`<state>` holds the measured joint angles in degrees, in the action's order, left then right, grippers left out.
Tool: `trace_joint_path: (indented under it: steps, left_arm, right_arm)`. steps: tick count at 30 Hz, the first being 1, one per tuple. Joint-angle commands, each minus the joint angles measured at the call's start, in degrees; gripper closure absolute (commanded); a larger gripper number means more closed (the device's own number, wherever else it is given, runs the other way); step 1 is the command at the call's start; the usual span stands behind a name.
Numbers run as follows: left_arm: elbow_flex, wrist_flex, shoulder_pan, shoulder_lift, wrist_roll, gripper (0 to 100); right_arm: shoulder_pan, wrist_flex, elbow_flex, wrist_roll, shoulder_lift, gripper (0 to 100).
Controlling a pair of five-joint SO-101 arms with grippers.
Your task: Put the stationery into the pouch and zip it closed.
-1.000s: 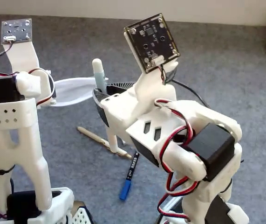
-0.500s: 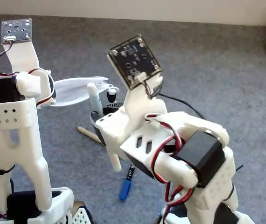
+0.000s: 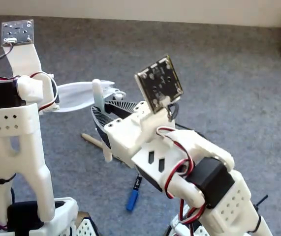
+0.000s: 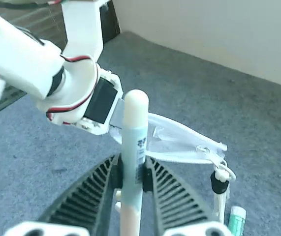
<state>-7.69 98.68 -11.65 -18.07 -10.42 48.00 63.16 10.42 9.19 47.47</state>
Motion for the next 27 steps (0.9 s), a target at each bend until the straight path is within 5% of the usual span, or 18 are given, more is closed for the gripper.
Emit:
trace_joint_path:
  steps: [1,27]
  left_arm:
    - [-0.2,0.0,1.2,0.9,-0.6,99]
    - [2.2,-0.3,1.2,0.6,-0.6,99]
  right_arm:
    - [-0.7,-9.4,4.9,0.1,6.0,99.2]
    - [-0.8,-56.8,38.0,0.1,18.3,99.2]
